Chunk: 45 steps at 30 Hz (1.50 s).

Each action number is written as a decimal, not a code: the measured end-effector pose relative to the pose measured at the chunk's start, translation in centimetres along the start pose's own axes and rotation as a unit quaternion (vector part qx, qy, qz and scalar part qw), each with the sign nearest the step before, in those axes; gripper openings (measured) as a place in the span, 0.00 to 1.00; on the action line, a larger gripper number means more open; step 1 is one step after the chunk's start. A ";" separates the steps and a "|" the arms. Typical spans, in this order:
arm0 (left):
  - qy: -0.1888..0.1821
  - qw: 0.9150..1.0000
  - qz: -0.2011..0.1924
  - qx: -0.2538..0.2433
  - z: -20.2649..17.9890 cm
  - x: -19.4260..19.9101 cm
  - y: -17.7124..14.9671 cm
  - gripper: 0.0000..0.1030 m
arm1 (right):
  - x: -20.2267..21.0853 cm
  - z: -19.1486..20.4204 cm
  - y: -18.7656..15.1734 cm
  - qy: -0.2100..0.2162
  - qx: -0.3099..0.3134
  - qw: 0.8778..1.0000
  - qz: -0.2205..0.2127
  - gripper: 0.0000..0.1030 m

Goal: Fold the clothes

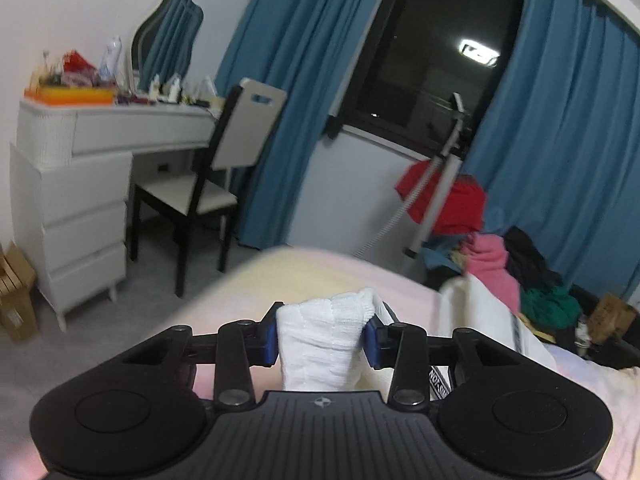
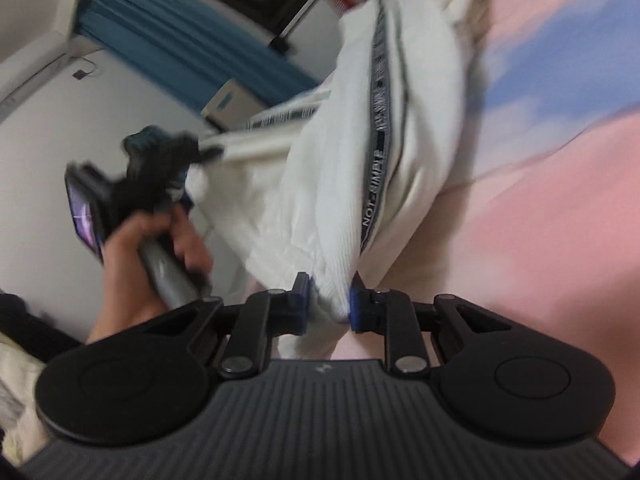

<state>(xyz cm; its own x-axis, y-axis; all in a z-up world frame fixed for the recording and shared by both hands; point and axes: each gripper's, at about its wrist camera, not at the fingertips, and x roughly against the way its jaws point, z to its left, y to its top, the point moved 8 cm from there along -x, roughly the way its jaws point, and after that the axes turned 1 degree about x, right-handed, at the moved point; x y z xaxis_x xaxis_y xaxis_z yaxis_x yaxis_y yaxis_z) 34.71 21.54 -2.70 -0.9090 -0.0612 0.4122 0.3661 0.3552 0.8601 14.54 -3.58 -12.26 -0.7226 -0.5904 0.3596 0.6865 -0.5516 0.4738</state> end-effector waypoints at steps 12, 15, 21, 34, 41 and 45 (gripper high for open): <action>0.122 0.990 0.075 -0.009 14.5 -13.5 6.0 0.41 | -18.2 10.5 -4.5 0.066 0.044 0.992 0.095 0.21; 0.128 0.988 0.082 -0.024 15.0 -15.0 4.9 0.43 | -19.4 10.8 -4.7 0.046 0.079 0.990 0.109 0.22; 0.128 0.988 0.084 -0.037 14.4 -12.2 3.8 0.79 | -18.6 11.0 -4.0 0.023 0.110 0.984 0.136 0.66; 0.032 0.997 0.010 -0.069 2.2 7.7 1.5 0.92 | -0.8 9.9 2.7 -0.045 0.248 0.968 0.020 0.74; 0.000 0.994 -0.025 -0.110 -5.6 18.1 -3.7 0.92 | 9.9 5.4 7.1 -0.110 0.313 0.942 -0.055 0.74; -0.023 0.989 -0.047 -0.140 -8.4 22.9 -8.0 0.97 | 12.9 2.9 8.7 -0.138 0.341 0.926 -0.089 0.74</action>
<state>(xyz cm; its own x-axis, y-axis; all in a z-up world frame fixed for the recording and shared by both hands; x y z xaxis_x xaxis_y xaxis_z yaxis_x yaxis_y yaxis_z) 12.59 9.47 2.40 -0.9475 -0.0374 0.3175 0.3140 0.0775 0.9463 10.95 -14.36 -1.17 -0.8775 -0.3014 0.3730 0.4106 -0.0705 0.9091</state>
